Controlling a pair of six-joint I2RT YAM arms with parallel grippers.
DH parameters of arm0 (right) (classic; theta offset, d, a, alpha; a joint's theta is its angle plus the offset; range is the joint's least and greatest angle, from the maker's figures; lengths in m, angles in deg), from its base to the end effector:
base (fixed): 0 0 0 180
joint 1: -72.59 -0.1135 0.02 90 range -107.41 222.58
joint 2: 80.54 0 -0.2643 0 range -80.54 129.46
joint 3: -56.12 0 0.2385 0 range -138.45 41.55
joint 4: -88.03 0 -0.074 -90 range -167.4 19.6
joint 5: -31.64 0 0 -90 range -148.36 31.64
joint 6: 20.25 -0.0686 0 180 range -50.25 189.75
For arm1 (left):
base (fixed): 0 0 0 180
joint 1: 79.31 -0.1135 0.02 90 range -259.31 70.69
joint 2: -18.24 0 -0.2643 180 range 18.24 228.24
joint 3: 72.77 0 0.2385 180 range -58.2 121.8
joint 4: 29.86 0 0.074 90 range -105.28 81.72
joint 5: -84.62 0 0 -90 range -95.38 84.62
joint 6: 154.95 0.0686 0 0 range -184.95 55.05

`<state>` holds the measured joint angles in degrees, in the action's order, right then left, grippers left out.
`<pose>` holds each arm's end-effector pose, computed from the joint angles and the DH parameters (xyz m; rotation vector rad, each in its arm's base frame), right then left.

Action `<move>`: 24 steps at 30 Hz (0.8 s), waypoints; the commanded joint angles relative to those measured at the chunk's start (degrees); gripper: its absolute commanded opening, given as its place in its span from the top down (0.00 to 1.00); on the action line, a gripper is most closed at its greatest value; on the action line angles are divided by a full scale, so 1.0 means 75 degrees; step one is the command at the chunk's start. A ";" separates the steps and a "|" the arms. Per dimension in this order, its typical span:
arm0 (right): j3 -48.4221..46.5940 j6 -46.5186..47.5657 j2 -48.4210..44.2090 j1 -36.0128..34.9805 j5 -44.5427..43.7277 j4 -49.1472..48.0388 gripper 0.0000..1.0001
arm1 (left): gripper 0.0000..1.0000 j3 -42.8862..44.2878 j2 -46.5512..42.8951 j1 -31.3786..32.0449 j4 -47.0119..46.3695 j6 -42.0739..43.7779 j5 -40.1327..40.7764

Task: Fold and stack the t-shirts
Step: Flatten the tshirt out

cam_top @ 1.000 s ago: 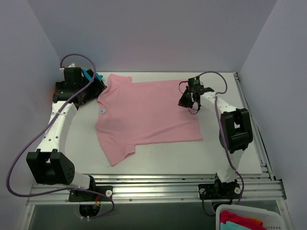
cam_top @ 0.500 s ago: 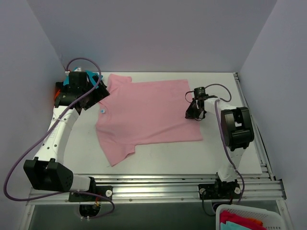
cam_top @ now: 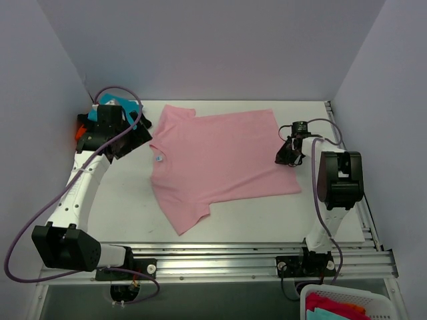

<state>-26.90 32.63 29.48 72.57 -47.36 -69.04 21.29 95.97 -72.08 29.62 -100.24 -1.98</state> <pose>0.4140 0.0132 0.1454 0.7090 2.3876 0.5163 0.2948 -0.0333 0.3414 -0.5969 2.2647 -0.3031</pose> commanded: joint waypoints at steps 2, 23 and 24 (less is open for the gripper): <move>0.0114 0.0274 -0.0313 -0.0034 -0.0027 0.0397 1.00 | 0.03 0.0312 0.0088 0.0103 0.0001 0.0181 0.0144; 0.0319 -0.0089 -0.4894 -0.0034 -0.2371 0.3115 0.09 | 0.06 -0.3865 -0.4616 0.2154 0.1149 -0.1539 -0.0453; 0.0569 -0.0159 -0.5220 -0.0034 -0.2196 0.3232 0.09 | 0.06 -0.4115 -0.4912 0.2142 0.1196 -0.1703 -0.0453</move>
<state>-29.98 33.09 -8.53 72.51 -62.88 -53.57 -4.37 65.64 -56.19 38.96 -106.90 -2.77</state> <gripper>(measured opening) 0.905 0.941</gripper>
